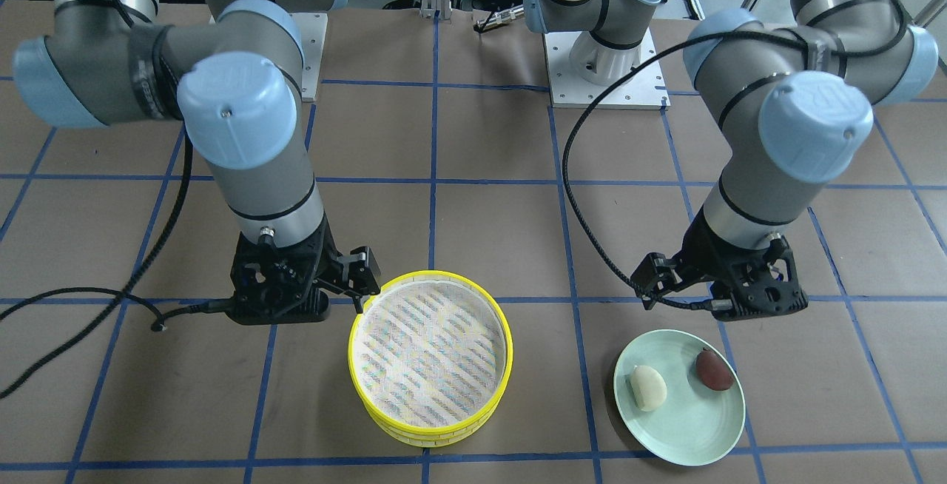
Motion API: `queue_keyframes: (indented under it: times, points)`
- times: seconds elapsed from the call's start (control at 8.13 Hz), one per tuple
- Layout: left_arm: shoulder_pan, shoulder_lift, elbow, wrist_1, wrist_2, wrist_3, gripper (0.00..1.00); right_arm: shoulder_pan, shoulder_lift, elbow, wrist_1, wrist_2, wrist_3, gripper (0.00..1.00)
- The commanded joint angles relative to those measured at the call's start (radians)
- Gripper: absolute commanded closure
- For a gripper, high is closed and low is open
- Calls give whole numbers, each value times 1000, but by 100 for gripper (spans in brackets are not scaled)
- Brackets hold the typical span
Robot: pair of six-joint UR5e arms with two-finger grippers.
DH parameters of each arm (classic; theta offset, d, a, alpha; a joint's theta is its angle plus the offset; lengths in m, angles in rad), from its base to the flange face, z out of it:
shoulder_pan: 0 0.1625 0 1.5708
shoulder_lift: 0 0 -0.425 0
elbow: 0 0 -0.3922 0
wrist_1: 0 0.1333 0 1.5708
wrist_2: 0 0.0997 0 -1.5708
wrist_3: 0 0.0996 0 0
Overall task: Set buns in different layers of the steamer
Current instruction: 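Move left gripper to the plate while right gripper reaches the steamer's top tier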
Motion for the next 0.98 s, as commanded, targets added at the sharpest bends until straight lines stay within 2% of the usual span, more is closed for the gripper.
queue_keyframes:
  times: [0.0,0.25,0.37,0.49,0.61,0.74,0.86]
  points:
    - [13,-155,-6,201,-6,4,0,5,124,6,-142,66,16,0]
    - [25,-203,-4,237,0,10,8,7,151,17,-161,66,32,0]
    - [28,-240,2,248,0,10,8,5,163,32,-161,64,32,0]
    - [31,-270,0,302,-3,9,7,7,163,32,-157,64,35,8]
    - [31,-293,5,317,-4,7,7,5,160,32,-155,60,36,23]
    - [31,-307,7,323,-6,6,7,5,163,33,-146,55,36,48]
    - [31,-318,11,323,-6,-7,7,5,160,33,-144,50,35,64]
